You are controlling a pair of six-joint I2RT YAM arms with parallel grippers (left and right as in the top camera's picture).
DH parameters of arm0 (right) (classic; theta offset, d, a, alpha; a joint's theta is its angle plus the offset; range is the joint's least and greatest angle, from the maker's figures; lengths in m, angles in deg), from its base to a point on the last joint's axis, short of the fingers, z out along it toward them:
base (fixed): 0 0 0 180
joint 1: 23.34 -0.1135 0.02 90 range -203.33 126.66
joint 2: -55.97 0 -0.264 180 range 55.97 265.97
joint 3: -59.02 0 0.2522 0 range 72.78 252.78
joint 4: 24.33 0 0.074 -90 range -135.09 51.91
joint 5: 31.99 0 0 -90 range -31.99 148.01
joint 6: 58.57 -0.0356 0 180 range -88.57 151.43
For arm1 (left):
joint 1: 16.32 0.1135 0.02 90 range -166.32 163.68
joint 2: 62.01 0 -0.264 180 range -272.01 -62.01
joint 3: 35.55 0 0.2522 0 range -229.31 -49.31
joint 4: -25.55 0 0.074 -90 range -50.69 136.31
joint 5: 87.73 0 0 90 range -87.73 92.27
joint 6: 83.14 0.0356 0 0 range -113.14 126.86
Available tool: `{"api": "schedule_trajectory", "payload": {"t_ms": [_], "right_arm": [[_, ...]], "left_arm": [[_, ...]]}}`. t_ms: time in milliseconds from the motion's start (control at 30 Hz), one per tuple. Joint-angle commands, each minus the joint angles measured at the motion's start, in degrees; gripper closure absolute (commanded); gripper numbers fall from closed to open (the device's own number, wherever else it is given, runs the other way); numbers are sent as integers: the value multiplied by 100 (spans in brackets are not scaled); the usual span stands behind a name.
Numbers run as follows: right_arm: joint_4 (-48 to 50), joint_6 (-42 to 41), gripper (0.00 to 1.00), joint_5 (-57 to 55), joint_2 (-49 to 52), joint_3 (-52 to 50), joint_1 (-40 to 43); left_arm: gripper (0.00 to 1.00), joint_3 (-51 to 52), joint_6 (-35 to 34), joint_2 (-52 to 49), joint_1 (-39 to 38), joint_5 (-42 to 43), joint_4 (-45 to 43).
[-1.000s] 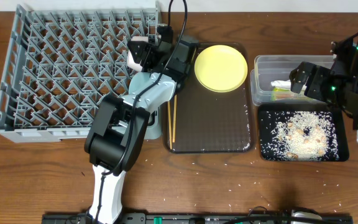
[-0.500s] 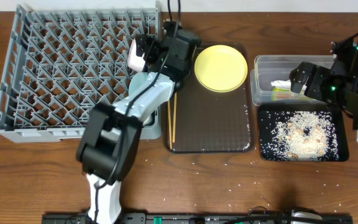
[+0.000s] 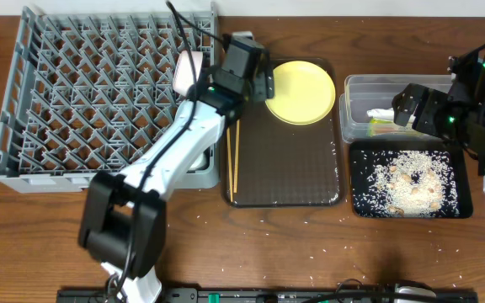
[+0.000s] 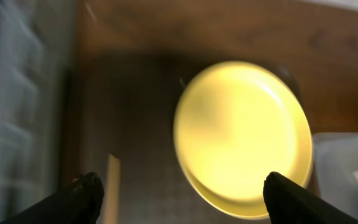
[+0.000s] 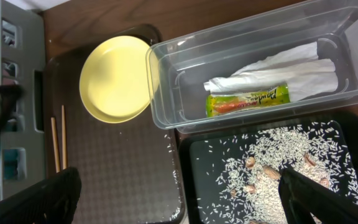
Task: Sort waste into correct bins and load items into the dishwasher
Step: 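Move the left gripper back toward the yellow plate, then lower the left gripper onto the yellow plate's left rim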
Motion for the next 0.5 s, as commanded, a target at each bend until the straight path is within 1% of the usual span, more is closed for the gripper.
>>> {"api": "schedule_trajectory", "payload": {"t_ms": [0, 100, 200, 267, 300, 400, 467], "right_arm": [[-7, 52, 1, -13, 7, 11, 48], [-7, 52, 1, -13, 7, 11, 48], [-7, 52, 1, -13, 7, 11, 48], [-7, 52, 1, -13, 7, 11, 48], [-7, 52, 1, -13, 7, 11, 48], [-7, 52, 1, -13, 7, 11, 48], [-7, 52, 1, -13, 7, 11, 48]], "left_arm": [[17, -35, -1191, -492, -87, 568, 66], [17, -35, -1665, -820, -96, 566, 59], [21, -35, -1985, -1019, -98, 417, 42], [25, -35, -2151, -1095, -111, 393, 37], [29, -35, -2243, -1128, -120, 374, 37], [30, -35, -2461, -1196, -210, 107, 35], [30, -35, -2476, -1239, -297, -92, -22]]}}
